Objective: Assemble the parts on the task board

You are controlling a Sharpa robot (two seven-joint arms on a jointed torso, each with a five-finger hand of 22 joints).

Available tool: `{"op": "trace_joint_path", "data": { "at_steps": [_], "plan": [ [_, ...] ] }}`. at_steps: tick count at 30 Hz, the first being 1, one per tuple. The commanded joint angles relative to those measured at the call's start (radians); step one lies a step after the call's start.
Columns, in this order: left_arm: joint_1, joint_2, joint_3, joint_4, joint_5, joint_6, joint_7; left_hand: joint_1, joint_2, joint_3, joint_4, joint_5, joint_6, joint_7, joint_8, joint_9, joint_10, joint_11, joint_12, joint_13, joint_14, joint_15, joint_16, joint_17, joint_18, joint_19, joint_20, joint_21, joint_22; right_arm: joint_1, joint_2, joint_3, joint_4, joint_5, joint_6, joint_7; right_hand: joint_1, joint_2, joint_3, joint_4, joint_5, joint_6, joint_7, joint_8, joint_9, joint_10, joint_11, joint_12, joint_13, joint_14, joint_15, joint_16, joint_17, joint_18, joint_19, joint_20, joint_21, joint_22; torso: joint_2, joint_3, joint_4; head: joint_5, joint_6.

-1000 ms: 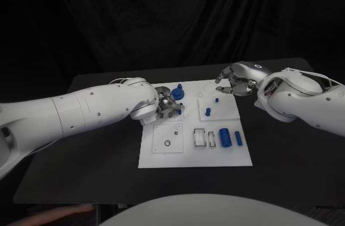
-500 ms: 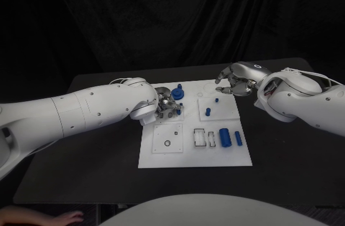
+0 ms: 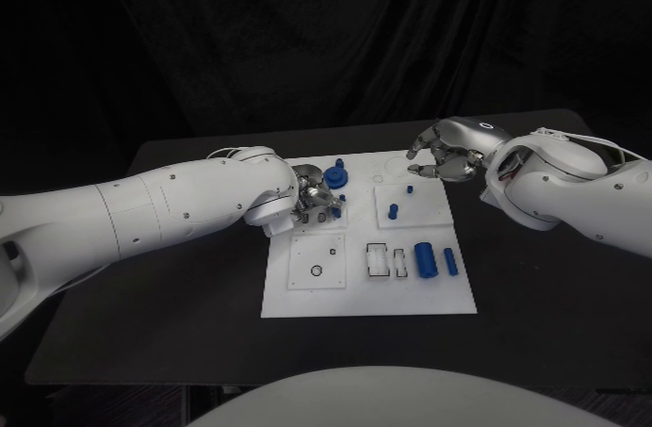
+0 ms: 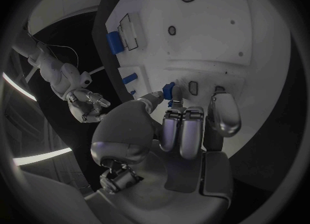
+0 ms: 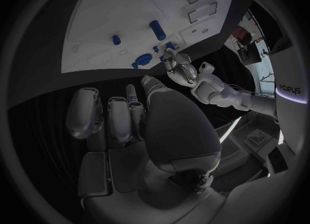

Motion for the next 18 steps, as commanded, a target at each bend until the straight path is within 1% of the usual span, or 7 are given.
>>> {"op": "trace_joint_path", "data": {
  "at_steps": [1, 5, 8, 10, 14, 18],
  "plan": [
    [-0.006, 0.001, -0.001, 0.001, 0.003, 0.022, 0.015, -0.014, -0.007, 0.024, -0.009, 0.006, 0.011, -0.001, -0.011, 0.008, 0.101, 0.002, -0.001, 0.258, 0.104, 0.001, 0.006, 0.263, 0.001, -0.008, 0.002, -0.005, -0.001, -0.002, 0.001, 0.001, 0.000, -0.006, 0.011, -0.021, 0.010, -0.001, 0.006, 0.000, -0.004, 0.005, -0.001, 0.001, -0.001, -0.009, 0.002, -0.007, 0.005, 0.027, 0.004, -0.005, -0.002, 0.004, -0.007, 0.004, -0.006, 0.154, 0.000, 0.0005, 0.0004, 0.002, 0.000],
    [-0.006, -0.001, -0.001, 0.002, 0.003, 0.022, 0.016, -0.022, -0.014, 0.058, -0.025, 0.013, 0.017, -0.001, -0.022, 0.018, 0.100, 0.002, -0.001, 0.258, 0.104, 0.001, 0.006, 0.263, 0.001, -0.008, 0.002, -0.007, 0.002, -0.002, 0.001, 0.001, -0.001, -0.006, 0.014, -0.023, 0.012, -0.001, 0.006, -0.001, -0.003, 0.006, -0.001, 0.001, -0.001, -0.009, 0.002, -0.008, 0.004, 0.026, 0.004, -0.006, -0.003, 0.004, -0.008, 0.004, -0.008, 0.154, 0.000, 0.0002, 0.0001, 0.004, 0.000],
    [-0.007, -0.004, -0.001, 0.002, 0.003, 0.021, 0.015, -0.032, -0.022, 0.089, -0.040, 0.028, 0.022, -0.001, -0.032, 0.028, 0.100, 0.001, -0.002, 0.258, 0.104, 0.002, 0.006, 0.263, 0.001, -0.008, 0.002, -0.009, 0.003, -0.002, 0.002, 0.001, -0.003, -0.006, 0.016, -0.024, 0.015, -0.001, 0.008, -0.002, -0.002, 0.006, -0.001, 0.000, -0.002, -0.010, 0.002, -0.008, 0.004, 0.026, 0.005, -0.008, -0.004, 0.004, -0.008, 0.005, -0.010, 0.154, 0.000, 0.0001, -0.0003, 0.004, 0.000],
    [-0.007, -0.006, -0.001, 0.003, 0.003, 0.021, 0.015, -0.046, -0.027, 0.117, -0.048, 0.050, 0.026, 0.001, -0.047, 0.031, 0.100, 0.003, -0.002, 0.258, 0.104, 0.002, 0.006, 0.263, 0.001, -0.007, 0.002, -0.010, 0.006, -0.002, 0.003, 0.001, -0.005, -0.006, 0.018, -0.025, 0.017, -0.001, 0.009, -0.003, -0.001, 0.007, -0.001, 0.000, -0.002, -0.010, 0.003, -0.009, 0.003, 0.025, 0.005, -0.009, -0.005, 0.005, -0.009, 0.005, -0.012, 0.153, -0.001, 0.0002, -0.0005, 0.005, 0.000],
    [-0.008, -0.010, -0.001, 0.006, 0.003, 0.018, 0.016, -0.053, -0.032, 0.140, -0.058, 0.060, 0.031, 0.002, -0.061, 0.031, 0.099, 0.003, -0.002, 0.258, 0.104, 0.002, 0.006, 0.263, 0.001, -0.007, 0.003, -0.011, 0.007, -0.003, 0.003, 0.001, -0.006, -0.006, 0.020, -0.026, 0.018, -0.001, 0.009, -0.004, 0.000, 0.007, 0.000, 0.000, -0.003, -0.011, 0.003, -0.009, 0.003, 0.025, 0.005, -0.010, -0.006, 0.005, -0.009, 0.005, -0.012, 0.153, 0.000, 0.0003, 0.0002, 0.004, 0.000],
    [-0.009, -0.016, -0.001, 0.010, 0.003, 0.011, 0.017, -0.056, -0.034, 0.153, -0.066, 0.066, 0.036, 0.001, -0.066, 0.033, 0.100, 0.003, -0.002, 0.258, 0.104, 0.002, 0.006, 0.263, 0.001, -0.007, 0.003, -0.012, 0.009, -0.003, 0.004, 0.001, -0.007, -0.006, 0.024, -0.028, 0.020, -0.002, 0.010, -0.005, 0.001, 0.007, 0.000, -0.001, -0.003, -0.012, 0.003, -0.010, 0.001, 0.025, 0.005, -0.010, -0.007, 0.005, -0.010, 0.005, -0.015, 0.152, 0.000, 0.0004, 0.0000, 0.005, 0.000]
  ]
}}
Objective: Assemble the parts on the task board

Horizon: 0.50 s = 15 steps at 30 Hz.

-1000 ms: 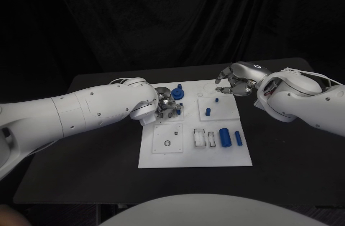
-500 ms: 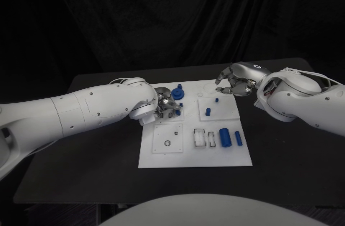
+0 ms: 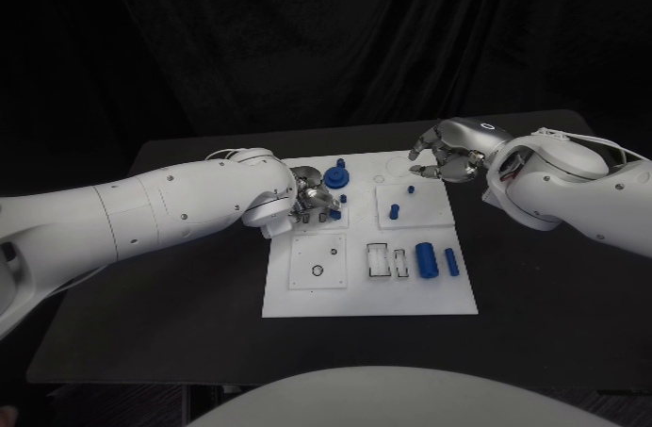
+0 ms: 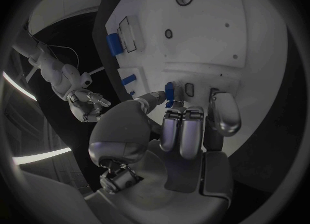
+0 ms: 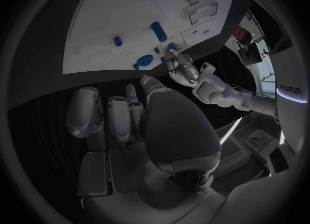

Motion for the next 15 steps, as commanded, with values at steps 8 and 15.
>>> {"op": "trace_joint_path", "data": {
  "at_steps": [8, 15],
  "plan": [
    [-0.005, -0.018, -0.001, 0.012, 0.003, -0.014, 0.010, -0.011, -0.002, 0.019, -0.008, 0.007, 0.011, 0.002, -0.009, 0.003, 0.098, 0.003, -0.003, 0.257, 0.104, 0.002, 0.006, 0.263, 0.001, -0.005, 0.003, -0.003, 0.003, -0.003, -0.001, 0.001, -0.001, -0.006, 0.019, -0.025, 0.011, -0.003, 0.005, 0.000, 0.001, 0.008, 0.000, -0.001, -0.002, -0.011, -0.001, -0.008, -0.002, 0.024, 0.005, -0.006, -0.003, 0.006, -0.008, 0.002, -0.008, 0.151, -0.001, -0.0002, 0.0008, 0.000, 0.000],
    [-0.005, -0.035, -0.001, 0.022, 0.003, -0.028, 0.006, -0.018, -0.004, 0.023, -0.009, 0.005, 0.018, 0.002, -0.011, 0.005, 0.099, 0.004, -0.003, 0.257, 0.104, 0.002, 0.006, 0.263, 0.000, -0.003, 0.003, -0.002, 0.006, -0.003, -0.003, 0.001, -0.002, -0.006, 0.025, -0.028, 0.012, -0.003, 0.005, 0.000, 0.001, 0.008, 0.000, -0.001, -0.002, -0.013, 0.000, -0.010, -0.004, 0.022, 0.005, -0.011, -0.009, 0.007, -0.010, 0.002, -0.013, 0.150, -0.001, -0.0008, 0.0010, 0.002, 0.000]
  ]
}}
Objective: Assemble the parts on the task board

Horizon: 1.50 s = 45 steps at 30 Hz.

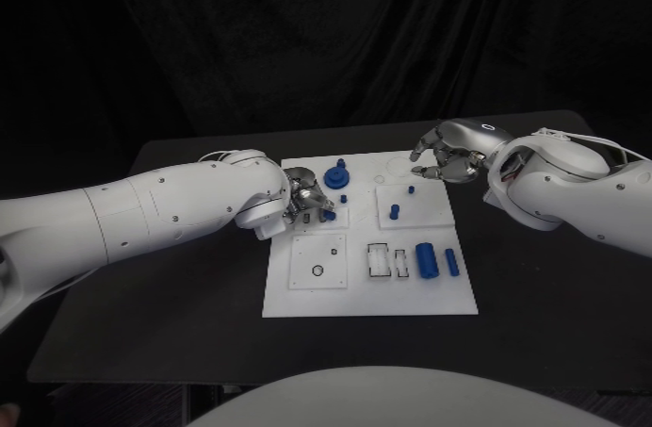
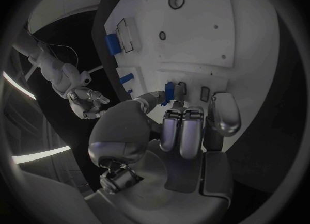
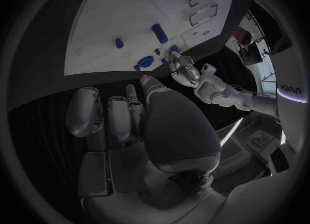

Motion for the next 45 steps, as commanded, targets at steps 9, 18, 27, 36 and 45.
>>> {"op": "trace_joint_path", "data": {
  "at_steps": [9, 18, 27, 36, 45],
  "plan": [
    [-0.003, -0.024, 0.000, 0.015, 0.003, -0.030, 0.002, -0.020, -0.003, 0.015, -0.003, 0.002, 0.015, -0.001, -0.008, 0.002, 0.099, 0.003, -0.003, 0.257, 0.104, 0.002, 0.006, 0.263, 0.000, -0.002, 0.003, -0.002, 0.003, -0.004, -0.003, 0.001, -0.002, -0.006, 0.021, -0.024, 0.008, 0.000, 0.006, 0.000, 0.001, 0.007, 0.001, -0.003, -0.002, -0.008, 0.001, -0.008, -0.005, 0.021, 0.006, -0.010, -0.006, 0.008, -0.008, -0.001, -0.011, 0.149, 0.000, -0.0008, 0.0020, 0.002, 0.000],
    [-0.003, -0.038, 0.000, 0.023, 0.003, -0.039, -0.001, -0.035, -0.006, 0.016, 0.003, -0.009, 0.020, -0.001, -0.015, 0.005, 0.097, 0.003, -0.005, 0.255, 0.104, 0.002, 0.006, 0.263, 0.001, -0.004, 0.003, -0.005, 0.002, -0.005, -0.006, 0.001, -0.002, -0.006, 0.029, -0.027, 0.008, 0.000, 0.006, 0.001, 0.000, 0.007, 0.001, -0.003, -0.002, -0.012, 0.001, -0.011, -0.010, 0.019, 0.006, -0.015, -0.012, 0.009, -0.010, -0.001, -0.018, 0.147, -0.001, -0.0002, 0.0024, 0.008, 0.000],
    [-0.003, -0.048, 0.000, 0.031, 0.003, -0.036, -0.005, -0.037, -0.007, 0.016, 0.004, -0.013, 0.020, -0.001, -0.017, 0.005, 0.093, 0.003, -0.008, 0.252, 0.102, 0.002, 0.006, 0.260, 0.001, -0.005, 0.003, -0.007, 0.000, -0.008, -0.006, 0.001, -0.002, -0.006, 0.037, -0.029, 0.008, 0.001, 0.007, 0.002, -0.001, 0.007, 0.002, -0.005, -0.003, -0.022, 0.001, -0.019, -0.023, 0.016, 0.006, -0.023, -0.020, 0.011, -0.014, 0.000, -0.029, 0.144, 0.001, -0.0011, 0.0026, 0.010, 0.000],
    [-0.004, -0.051, 0.000, 0.037, 0.003, -0.030, -0.007, -0.039, -0.006, 0.017, 0.004, -0.019, 0.020, -0.001, -0.020, 0.006, 0.089, 0.003, -0.011, 0.250, 0.100, 0.002, 0.004, 0.256, 0.002, -0.008, 0.003, -0.010, -0.003, -0.010, -0.007, 0.001, -0.001, -0.006, 0.045, -0.032, 0.008, 0.001, 0.007, 0.003, -0.002, 0.006, 0.002, -0.006, -0.004, -0.030, 0.001, -0.026, -0.033, 0.013, 0.007, -0.029, -0.026, 0.013, -0.017, 0.000, -0.035, 0.142, 0.002, -0.0015, 0.0033, 0.013, 0.000],
    [-0.005, -0.046, 0.000, 0.035, 0.003, -0.023, -0.005, -0.041, -0.004, 0.019, 0.005, -0.028, 0.020, 0.000, -0.026, 0.007, 0.088, 0.004, -0.012, 0.249, 0.098, 0.002, 0.003, 0.254, 0.003, -0.010, 0.003, -0.012, -0.005, -0.011, -0.007, 0.001, 0.000, -0.006, 0.049, -0.035, 0.007, 0.002, 0.008, 0.004, -0.003, 0.007, 0.002, -0.007, -0.005, -0.037, 0.001, -0.033, -0.044, 0.011, 0.007, -0.035, -0.033, 0.014, -0.019, 0.000, -0.042, 0.140, 0.002, -0.0010, 0.0003, 0.018, 0.000]
  ]
}}
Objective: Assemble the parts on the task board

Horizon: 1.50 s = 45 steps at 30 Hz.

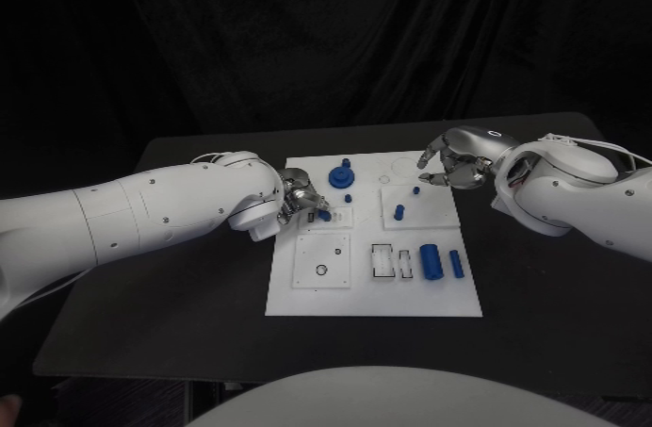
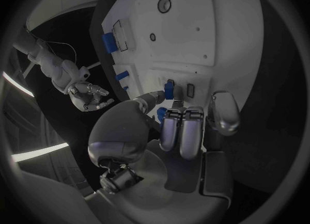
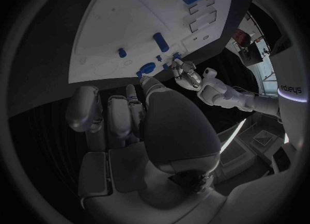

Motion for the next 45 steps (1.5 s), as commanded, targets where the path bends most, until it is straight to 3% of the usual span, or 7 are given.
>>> {"op": "trace_joint_path", "data": {
  "at_steps": [1, 14, 18, 39, 45],
  "plan": [
    [-0.002, 0.005, 0.001, -0.001, 0.003, 0.005, 0.006, -0.009, 0.003, 0.005, 0.001, -0.008, 0.007, 0.000, -0.008, 0.003, 0.086, 0.004, -0.004, 0.248, 0.098, 0.003, 0.003, 0.253, 0.003, -0.007, 0.000, -0.005, -0.001, -0.002, -0.001, 0.001, 0.002, -0.006, 0.012, -0.020, 0.007, 0.002, 0.005, 0.001, -0.003, 0.007, 0.002, -0.006, -0.002, -0.009, 0.001, -0.007, -0.004, 0.011, 0.007, -0.007, -0.003, 0.014, -0.005, 0.001, -0.006, 0.140, 0.000, 0.0004, -0.0017, 0.002, 0.000],
    [-0.005, 0.004, 0.001, 0.001, 0.003, 0.004, 0.012, -0.042, 0.004, -0.021, 0.032, -0.115, 0.017, 0.009, -0.057, -0.001, 0.082, 0.012, -0.008, 0.244, 0.092, 0.009, 0.000, 0.244, 0.004, -0.012, 0.006, -0.017, -0.001, -0.003, -0.002, 0.001, 0.003, -0.006, 0.016, -0.025, 0.006, 0.002, 0.005, 0.002, -0.004, 0.007, 0.002, -0.007, -0.002, -0.015, 0.001, -0.013, -0.013, 0.009, 0.007, -0.011, -0.008, 0.015, -0.007, 0.001, -0.012, 0.139, -0.001, 0.0014, -0.0046, 0.004, 0.000],
    [-0.006, 0.003, 0.001, 0.002, 0.003, 0.004, 0.013, -0.047, 0.001, -0.033, 0.039, -0.128, 0.020, 0.010, -0.066, -0.004, 0.081, 0.013, -0.009, 0.244, 0.092, 0.010, 0.000, 0.244, 0.004, -0.013, 0.007, -0.020, -0.002, -0.003, -0.001, 0.001, 0.002, -0.006, 0.019, -0.026, 0.006, 0.002, 0.005, 0.003, -0.004, 0.007, 0.002, -0.008, -0.002, -0.018, 0.001, -0.016, -0.017, 0.009, 0.007, -0.013, -0.009, 0.015, -0.008, 0.001, -0.014, 0.138, -0.001, 0.0018, -0.0056, 0.006, 0.000],
    [-0.008, -0.011, 0.001, 0.004, 0.003, -0.015, 0.025, -0.047, 0.002, -0.049, 0.047, -0.135, 0.030, 0.010, -0.076, -0.003, 0.080, 0.014, -0.010, 0.243, 0.092, 0.011, -0.001, 0.243, 0.005, -0.013, 0.008, -0.022, 0.000, -0.003, -0.004, 0.001, -0.001, -0.006, 0.032, -0.036, 0.006, 0.002, 0.005, 0.003, -0.004, 0.007, 0.002, -0.008, -0.003, -0.024, 0.001, -0.022, -0.025, 0.007, 0.007, -0.018, -0.014, 0.016, -0.010, 0.001, -0.020, 0.137, -0.001, 0.0007, -0.0030, 0.007, 0.000],
    [-0.008, -0.014, 0.001, 0.006, 0.003, -0.024, 0.035, -0.100, 0.001, -0.137, 0.138, -0.173, 0.036, 0.017, -0.095, 0.004, 0.079, 0.020, -0.010, 0.243, 0.091, 0.017, -0.001, 0.242, 0.005, -0.014, 0.013, -0.028, 0.004, -0.003, -0.005, 0.001, -0.002, -0.006, 0.035, -0.039, 0.005, 0.001, 0.005, 0.004, -0.005, 0.007, 0.002, -0.009, -0.003, -0.026, 0.001, -0.024, -0.028, 0.006, 0.007, -0.019, -0.015, 0.017, -0.011, 0.001, -0.022, 0.136, -0.001, 0.0006, -0.0034, 0.009, 0.000]
  ]
}}
